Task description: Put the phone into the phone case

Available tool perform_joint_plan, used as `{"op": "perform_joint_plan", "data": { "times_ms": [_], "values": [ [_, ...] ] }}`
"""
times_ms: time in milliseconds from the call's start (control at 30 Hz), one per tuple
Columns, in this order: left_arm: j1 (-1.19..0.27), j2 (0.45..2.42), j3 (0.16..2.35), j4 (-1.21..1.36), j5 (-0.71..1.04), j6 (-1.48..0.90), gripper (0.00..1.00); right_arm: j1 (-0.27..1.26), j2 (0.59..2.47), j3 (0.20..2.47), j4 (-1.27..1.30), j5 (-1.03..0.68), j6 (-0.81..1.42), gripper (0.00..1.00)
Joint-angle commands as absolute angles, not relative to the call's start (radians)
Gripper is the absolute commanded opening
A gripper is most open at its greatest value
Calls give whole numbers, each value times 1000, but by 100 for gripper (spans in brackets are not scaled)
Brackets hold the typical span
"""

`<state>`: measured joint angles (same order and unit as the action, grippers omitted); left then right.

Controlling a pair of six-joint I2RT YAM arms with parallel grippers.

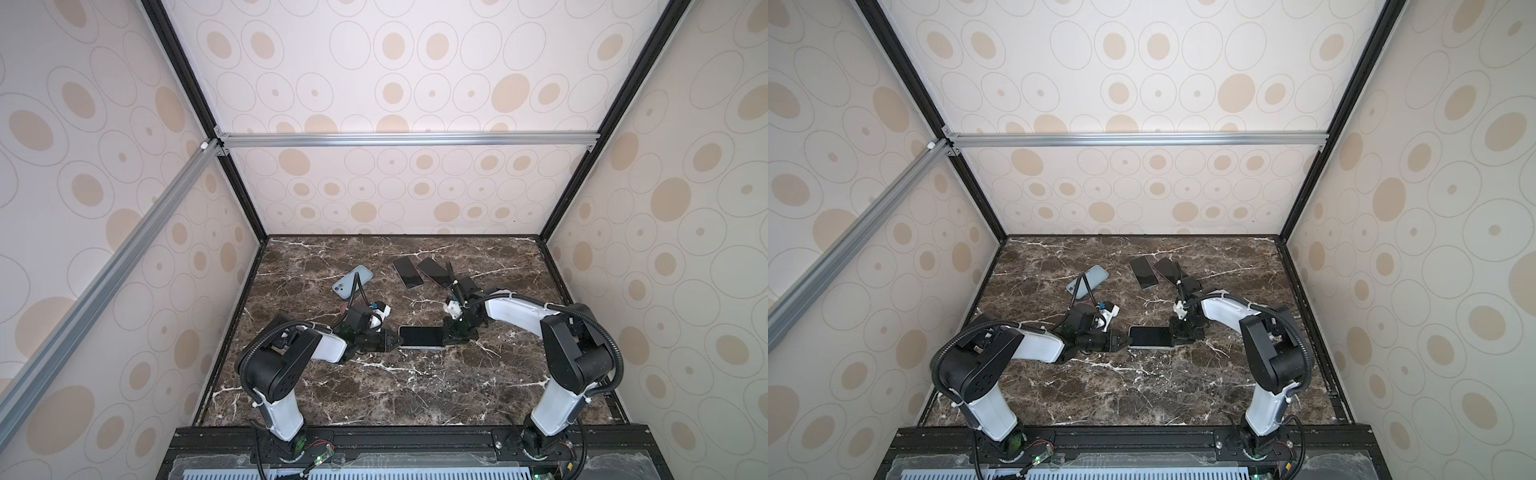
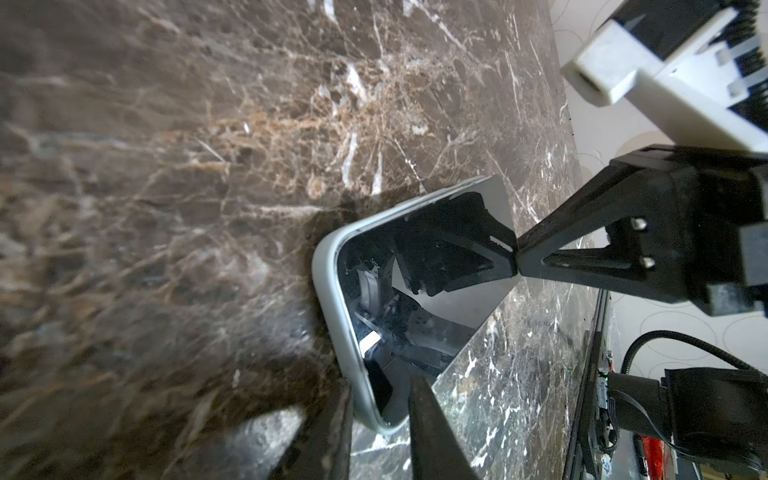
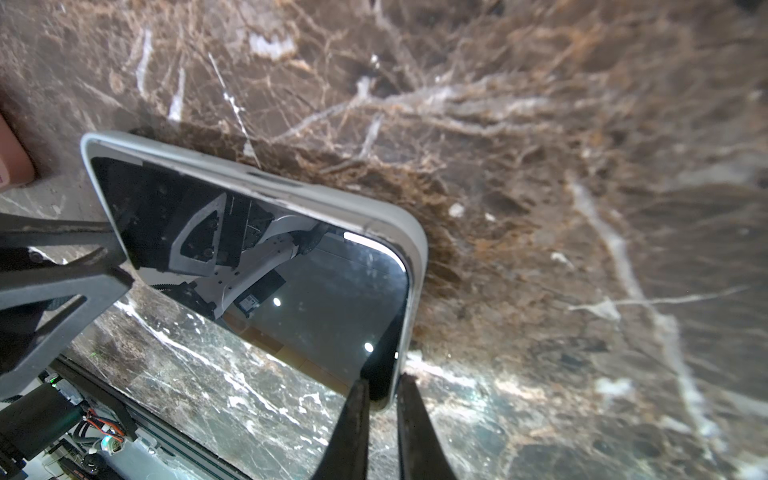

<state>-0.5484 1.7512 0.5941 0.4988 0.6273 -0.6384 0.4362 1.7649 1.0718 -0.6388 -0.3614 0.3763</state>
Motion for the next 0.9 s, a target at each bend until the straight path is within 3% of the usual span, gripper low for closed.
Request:
{"op": "perform_joint_plan", "data": {
  "times_ms": [0,867],
  "values": [
    [-580,1806,586,381,605,-638,24,481,1819,1062,-613,-364,376,15],
    [-660,1826,715,-13,340,-527,19,534,1869,1051,-603,-247,401,16]
  ]
}}
